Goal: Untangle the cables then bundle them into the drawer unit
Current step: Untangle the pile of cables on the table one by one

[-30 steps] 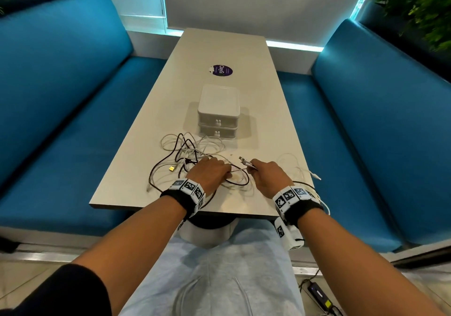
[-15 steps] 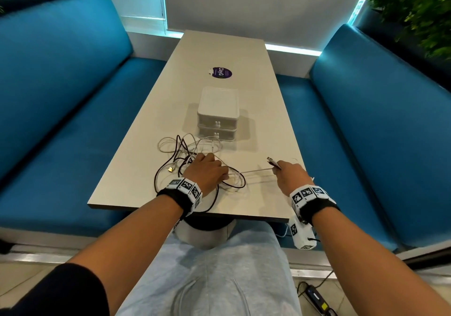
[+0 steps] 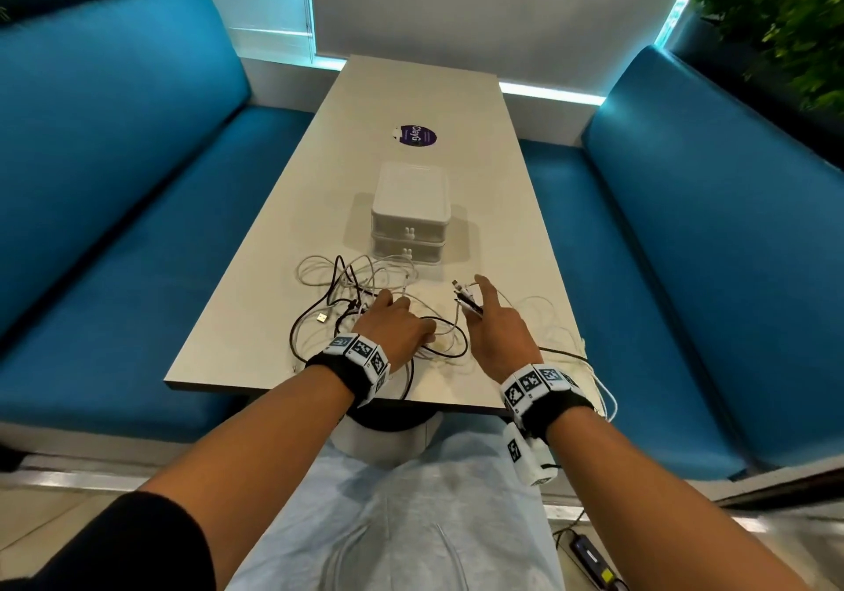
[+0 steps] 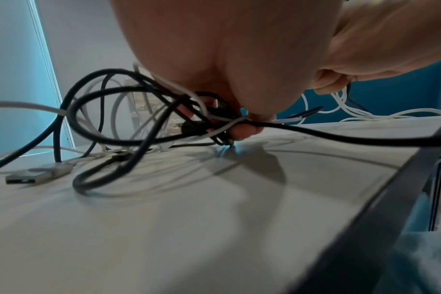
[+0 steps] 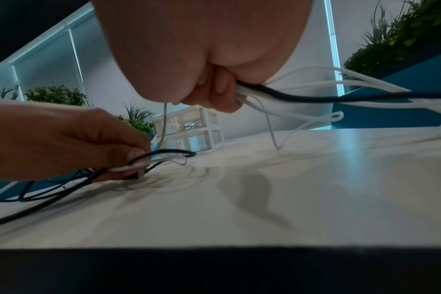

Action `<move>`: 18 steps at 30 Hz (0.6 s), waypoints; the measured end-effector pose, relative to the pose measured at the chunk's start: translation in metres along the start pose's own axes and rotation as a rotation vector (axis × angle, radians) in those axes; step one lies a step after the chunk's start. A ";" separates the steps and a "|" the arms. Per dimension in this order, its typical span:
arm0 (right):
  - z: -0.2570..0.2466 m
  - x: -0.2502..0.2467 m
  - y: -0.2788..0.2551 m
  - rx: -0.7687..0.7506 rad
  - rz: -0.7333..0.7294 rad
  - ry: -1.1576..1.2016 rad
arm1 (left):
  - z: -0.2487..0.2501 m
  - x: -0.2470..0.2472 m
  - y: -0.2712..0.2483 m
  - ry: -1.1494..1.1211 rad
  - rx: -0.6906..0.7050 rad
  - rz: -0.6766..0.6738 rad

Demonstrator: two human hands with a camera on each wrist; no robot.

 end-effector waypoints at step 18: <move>-0.007 0.004 -0.003 -0.205 -0.151 0.138 | 0.006 -0.004 -0.004 -0.023 -0.052 -0.032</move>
Point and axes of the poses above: each hand's wrist, its own y-axis towards the middle knuckle, its own x-axis out of the palm, z = x × y, the point moved 4 cm from there along y, towards the middle knuckle, and after that the axes turned 1 degree about -y, right-handed, at the moved point
